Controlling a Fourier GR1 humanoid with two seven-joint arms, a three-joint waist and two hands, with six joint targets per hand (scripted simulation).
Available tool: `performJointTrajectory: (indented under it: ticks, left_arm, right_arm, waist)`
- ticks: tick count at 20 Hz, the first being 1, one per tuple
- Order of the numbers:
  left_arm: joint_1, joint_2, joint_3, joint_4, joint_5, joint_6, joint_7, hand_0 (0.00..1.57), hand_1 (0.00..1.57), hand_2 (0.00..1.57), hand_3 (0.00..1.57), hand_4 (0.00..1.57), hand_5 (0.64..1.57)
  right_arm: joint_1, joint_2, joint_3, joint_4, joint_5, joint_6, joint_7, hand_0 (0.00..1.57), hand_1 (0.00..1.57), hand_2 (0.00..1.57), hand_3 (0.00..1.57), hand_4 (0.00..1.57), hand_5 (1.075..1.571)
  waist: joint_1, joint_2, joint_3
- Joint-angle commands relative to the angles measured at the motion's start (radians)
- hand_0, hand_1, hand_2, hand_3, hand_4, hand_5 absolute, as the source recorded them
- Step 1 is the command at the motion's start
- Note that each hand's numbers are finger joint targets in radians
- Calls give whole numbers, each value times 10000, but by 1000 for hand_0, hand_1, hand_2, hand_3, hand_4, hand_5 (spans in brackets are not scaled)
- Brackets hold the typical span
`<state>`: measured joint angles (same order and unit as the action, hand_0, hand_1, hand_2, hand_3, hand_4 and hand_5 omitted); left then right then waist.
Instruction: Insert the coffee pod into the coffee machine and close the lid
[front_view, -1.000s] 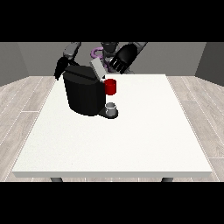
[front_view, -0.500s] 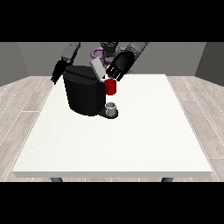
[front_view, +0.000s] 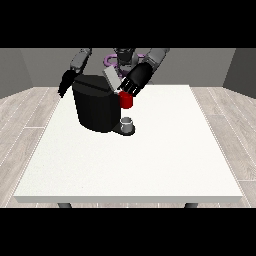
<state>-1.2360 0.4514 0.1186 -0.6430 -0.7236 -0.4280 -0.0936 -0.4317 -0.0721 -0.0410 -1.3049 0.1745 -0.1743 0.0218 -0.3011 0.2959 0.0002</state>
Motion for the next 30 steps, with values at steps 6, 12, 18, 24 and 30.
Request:
performJointTrajectory:
  ticks: [6, 12, 18, 24, 30]
  left_arm:
    - [-118, -236, -119, 10, -159, 90, -2, 1216, 1216, 1259, 1200, 417, 1571]
    - [-236, 178, 238, 175, -120, 528, -239, 1212, 1212, 1245, 1199, 352, 1571]
    - [-635, -133, 12, 83, -434, 856, 106, 1241, 1241, 1255, 1199, 290, 1571]
    - [-13, 17, -759, -11, -1220, 1021, -408, 1210, 1210, 1220, 1093, 0, 1571]
    - [-335, 416, -460, 223, -1184, 1196, -945, 1096, 1096, 1127, 990, 0, 1571]
  right_arm:
    - [-124, 67, -285, 342, -155, -164, -88, 0, 0, 0, 0, 165, 1571]
    - [-21, -123, -208, 48, -326, 291, -174, 0, 0, 0, 0, 0, 1571]
    - [-561, -106, -252, 283, -165, 30, -78, 0, 0, 0, 0, 0, 1571]
    - [-138, -312, -429, 324, -162, 11, -361, 0, 0, 0, 0, 0, 1571]
    - [-561, -142, -315, 104, -112, -135, -45, 0, 0, 0, 0, 0, 1571]
  waist:
    - [218, -40, 1]
    - [-224, 236, -1]
    - [-124, 298, 1]
    - [34, 76, 1]
    - [-71, 584, 0]
